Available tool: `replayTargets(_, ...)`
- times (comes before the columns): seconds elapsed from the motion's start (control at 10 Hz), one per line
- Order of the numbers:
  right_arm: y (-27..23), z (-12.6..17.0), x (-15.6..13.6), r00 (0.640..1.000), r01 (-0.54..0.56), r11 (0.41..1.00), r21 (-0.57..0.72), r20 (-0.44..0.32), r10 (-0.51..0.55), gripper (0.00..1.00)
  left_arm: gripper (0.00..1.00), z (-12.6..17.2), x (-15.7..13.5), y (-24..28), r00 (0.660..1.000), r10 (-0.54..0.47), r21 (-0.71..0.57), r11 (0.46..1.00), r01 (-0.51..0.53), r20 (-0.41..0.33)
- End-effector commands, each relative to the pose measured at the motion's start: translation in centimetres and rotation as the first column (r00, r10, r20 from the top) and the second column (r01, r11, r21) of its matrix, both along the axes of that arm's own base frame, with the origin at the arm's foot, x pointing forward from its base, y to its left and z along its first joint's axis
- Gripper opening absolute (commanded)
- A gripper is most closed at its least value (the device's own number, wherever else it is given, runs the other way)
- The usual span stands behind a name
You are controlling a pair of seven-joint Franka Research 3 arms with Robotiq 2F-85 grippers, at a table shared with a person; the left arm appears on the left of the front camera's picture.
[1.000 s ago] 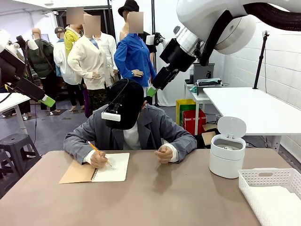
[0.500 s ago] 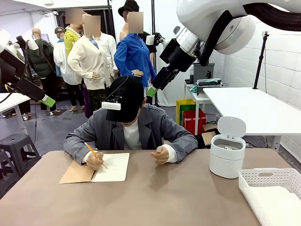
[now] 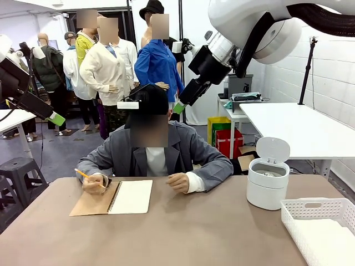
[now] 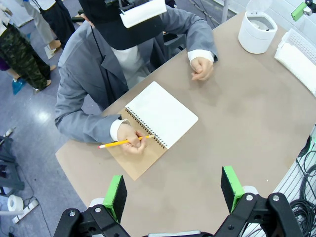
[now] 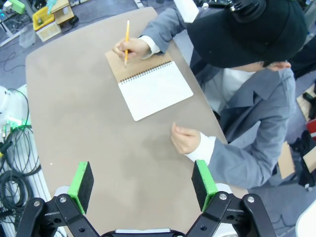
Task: Sort the paper based on its condition.
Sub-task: If a person hands you a paper, place it in the Organizing basket , and if it's crumpled, put it in the Trash can.
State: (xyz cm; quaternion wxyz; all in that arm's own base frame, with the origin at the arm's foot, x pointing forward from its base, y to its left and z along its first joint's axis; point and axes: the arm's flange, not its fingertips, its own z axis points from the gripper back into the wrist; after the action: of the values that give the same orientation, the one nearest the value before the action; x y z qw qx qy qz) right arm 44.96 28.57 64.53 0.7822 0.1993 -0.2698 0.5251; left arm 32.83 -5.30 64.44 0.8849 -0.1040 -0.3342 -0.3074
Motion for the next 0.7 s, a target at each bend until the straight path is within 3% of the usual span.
replayTargets(0.0, -0.01, 0.03, -0.11, 1.0, 0.005, 1.0, 0.003, -0.006, -0.005, 1.0, 1.0, -0.02, 0.0, 0.07, 1.0, -0.001, 0.002, 1.0, 0.001, 0.001)
replayTargets(0.6, -0.01, 0.03, -0.11, 1.0, 0.005, 1.0, 0.003, -0.006, -0.005, 1.0, 1.0, -0.02, 0.0, 0.07, 1.0, -0.001, 0.002, 1.0, 0.001, 0.001)
